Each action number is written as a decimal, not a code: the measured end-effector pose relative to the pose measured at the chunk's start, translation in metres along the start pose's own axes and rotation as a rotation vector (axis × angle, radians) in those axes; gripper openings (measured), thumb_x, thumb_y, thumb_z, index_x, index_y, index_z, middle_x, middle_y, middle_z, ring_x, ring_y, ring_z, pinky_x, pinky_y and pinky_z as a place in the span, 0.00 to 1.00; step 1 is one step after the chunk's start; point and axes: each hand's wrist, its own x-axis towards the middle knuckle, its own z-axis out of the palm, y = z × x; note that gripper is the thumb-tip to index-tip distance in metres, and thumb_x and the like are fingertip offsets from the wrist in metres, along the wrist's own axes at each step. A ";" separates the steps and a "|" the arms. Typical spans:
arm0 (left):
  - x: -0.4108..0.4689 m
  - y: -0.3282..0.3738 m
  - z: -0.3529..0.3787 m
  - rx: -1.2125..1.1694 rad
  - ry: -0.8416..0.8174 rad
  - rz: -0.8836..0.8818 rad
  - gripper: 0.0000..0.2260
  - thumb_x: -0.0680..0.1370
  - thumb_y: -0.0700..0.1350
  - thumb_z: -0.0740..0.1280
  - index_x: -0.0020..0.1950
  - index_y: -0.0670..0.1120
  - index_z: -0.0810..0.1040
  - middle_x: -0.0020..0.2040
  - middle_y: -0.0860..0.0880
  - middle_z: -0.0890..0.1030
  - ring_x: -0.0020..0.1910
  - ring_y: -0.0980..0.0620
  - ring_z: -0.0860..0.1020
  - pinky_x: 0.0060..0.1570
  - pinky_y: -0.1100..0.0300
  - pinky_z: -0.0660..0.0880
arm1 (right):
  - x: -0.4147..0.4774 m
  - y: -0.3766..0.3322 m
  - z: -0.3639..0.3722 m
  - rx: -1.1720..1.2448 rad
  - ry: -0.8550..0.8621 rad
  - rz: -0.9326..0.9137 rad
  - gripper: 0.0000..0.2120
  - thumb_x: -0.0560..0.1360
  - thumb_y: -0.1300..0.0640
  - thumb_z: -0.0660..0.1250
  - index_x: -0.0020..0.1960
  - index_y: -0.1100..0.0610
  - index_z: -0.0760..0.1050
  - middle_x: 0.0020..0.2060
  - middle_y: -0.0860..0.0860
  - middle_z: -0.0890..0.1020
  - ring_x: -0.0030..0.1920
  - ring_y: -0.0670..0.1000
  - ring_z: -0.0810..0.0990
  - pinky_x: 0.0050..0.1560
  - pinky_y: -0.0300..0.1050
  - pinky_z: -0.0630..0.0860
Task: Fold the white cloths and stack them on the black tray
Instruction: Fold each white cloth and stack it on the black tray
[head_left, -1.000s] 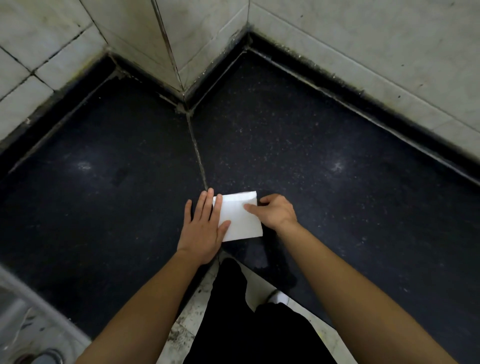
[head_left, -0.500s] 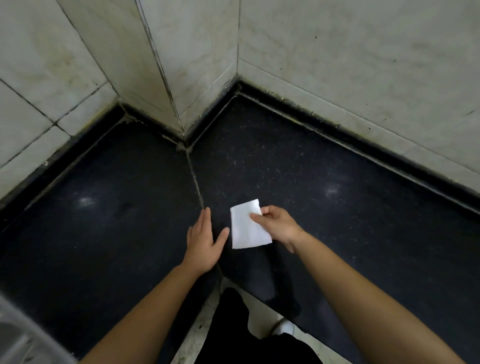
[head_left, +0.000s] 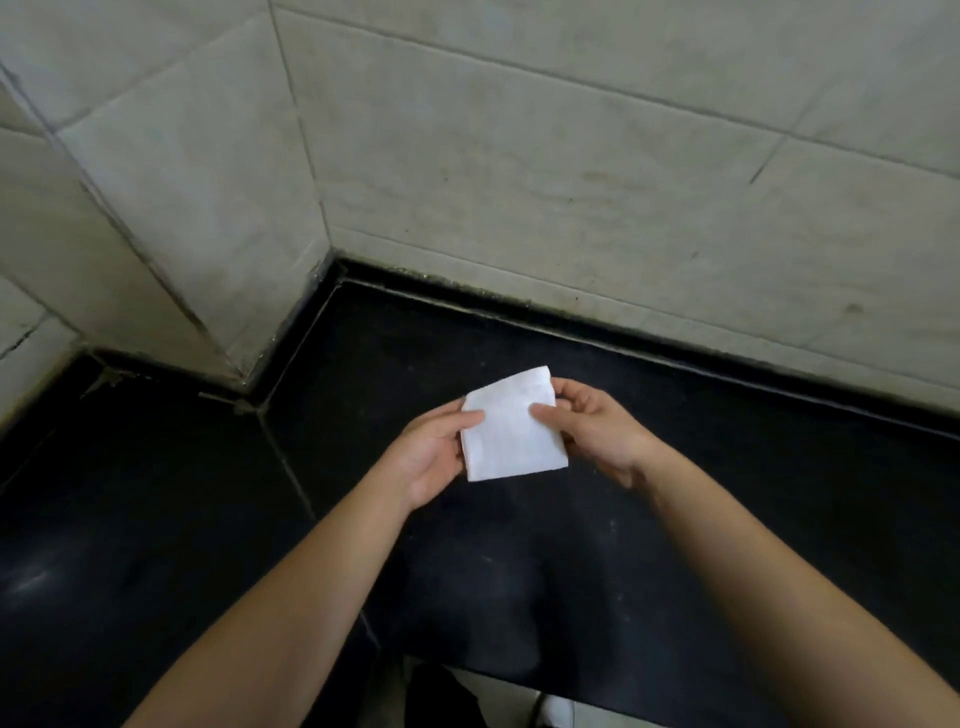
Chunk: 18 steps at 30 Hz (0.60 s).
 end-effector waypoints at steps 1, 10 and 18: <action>0.004 -0.001 0.011 0.013 0.009 -0.017 0.18 0.77 0.38 0.68 0.67 0.41 0.78 0.63 0.39 0.80 0.62 0.41 0.79 0.61 0.44 0.77 | -0.008 0.004 -0.011 0.014 0.037 0.007 0.15 0.80 0.61 0.66 0.67 0.55 0.76 0.56 0.55 0.85 0.58 0.56 0.84 0.60 0.55 0.79; 0.004 -0.019 0.160 0.281 -0.083 -0.005 0.25 0.74 0.31 0.71 0.68 0.46 0.74 0.60 0.42 0.82 0.58 0.43 0.82 0.55 0.46 0.80 | -0.133 0.030 -0.115 0.298 0.193 -0.054 0.18 0.80 0.64 0.65 0.68 0.54 0.74 0.61 0.55 0.83 0.58 0.57 0.83 0.54 0.52 0.81; -0.055 -0.108 0.359 0.529 -0.293 0.158 0.24 0.75 0.31 0.69 0.70 0.44 0.72 0.58 0.42 0.83 0.50 0.47 0.83 0.48 0.52 0.80 | -0.330 0.073 -0.220 0.362 0.417 -0.248 0.20 0.80 0.66 0.64 0.69 0.53 0.73 0.61 0.55 0.83 0.52 0.55 0.83 0.45 0.48 0.81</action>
